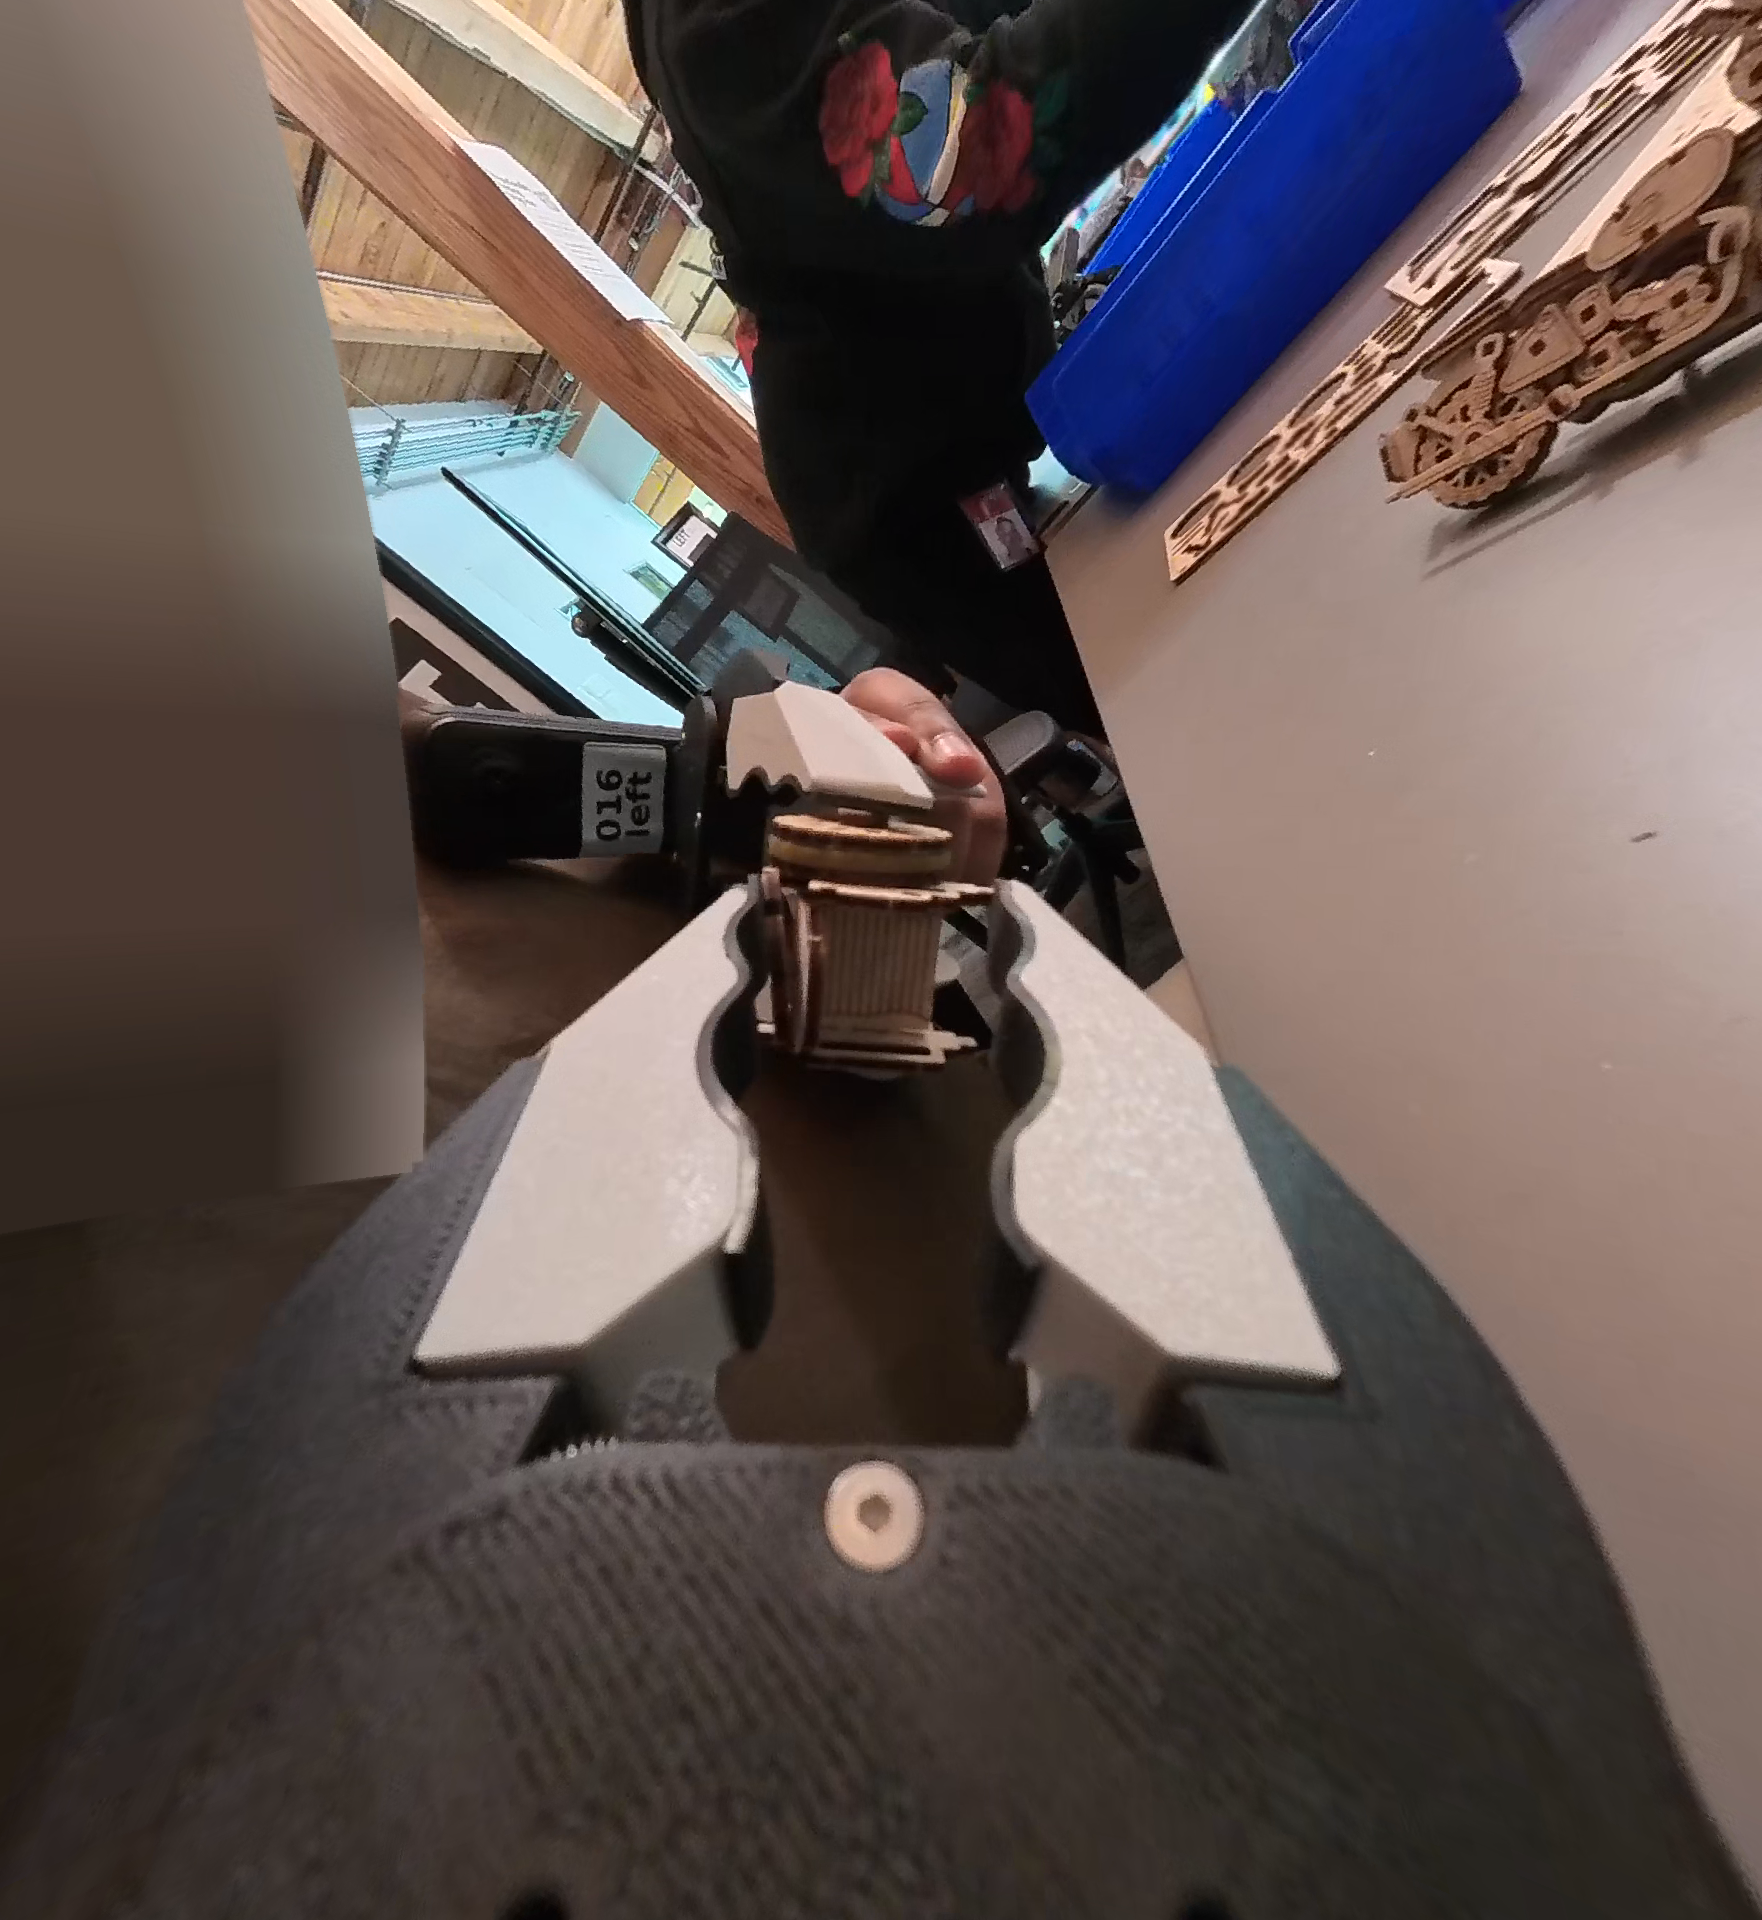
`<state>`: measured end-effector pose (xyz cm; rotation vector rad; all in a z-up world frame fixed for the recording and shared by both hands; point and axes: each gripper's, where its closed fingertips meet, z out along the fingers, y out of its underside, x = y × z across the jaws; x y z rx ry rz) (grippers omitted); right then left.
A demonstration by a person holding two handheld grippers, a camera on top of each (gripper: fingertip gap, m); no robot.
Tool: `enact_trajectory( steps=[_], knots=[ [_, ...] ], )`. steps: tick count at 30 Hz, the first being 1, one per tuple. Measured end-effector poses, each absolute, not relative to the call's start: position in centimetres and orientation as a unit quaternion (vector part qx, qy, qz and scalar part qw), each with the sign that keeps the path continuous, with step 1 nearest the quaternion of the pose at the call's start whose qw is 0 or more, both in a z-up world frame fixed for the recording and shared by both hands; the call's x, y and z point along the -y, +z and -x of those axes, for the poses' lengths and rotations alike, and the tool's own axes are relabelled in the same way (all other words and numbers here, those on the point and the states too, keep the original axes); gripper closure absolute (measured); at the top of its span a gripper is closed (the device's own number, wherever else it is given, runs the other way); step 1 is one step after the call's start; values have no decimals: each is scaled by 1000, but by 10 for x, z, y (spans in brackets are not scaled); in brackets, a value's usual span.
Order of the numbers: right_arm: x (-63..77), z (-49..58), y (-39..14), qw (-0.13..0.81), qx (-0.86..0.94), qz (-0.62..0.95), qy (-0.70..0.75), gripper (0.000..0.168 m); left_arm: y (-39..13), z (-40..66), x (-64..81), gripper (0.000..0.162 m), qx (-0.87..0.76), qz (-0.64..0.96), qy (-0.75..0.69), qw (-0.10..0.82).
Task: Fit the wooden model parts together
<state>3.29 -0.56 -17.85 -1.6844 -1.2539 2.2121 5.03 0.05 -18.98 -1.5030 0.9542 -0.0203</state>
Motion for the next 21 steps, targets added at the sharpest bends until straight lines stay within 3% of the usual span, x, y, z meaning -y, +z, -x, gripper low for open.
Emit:
enact_trajectory(
  steps=[13, 21],
  knots=[
    [-8, -26, -186, 94, 399, 580, 704, 127, -199, -42, -12, 116, -402, 686, 6, 607],
    [-39, -26, -184, 137, 365, 599, 699, 93, -203, -19, -27, 115, -300, 745, -59, 593]
  ],
)
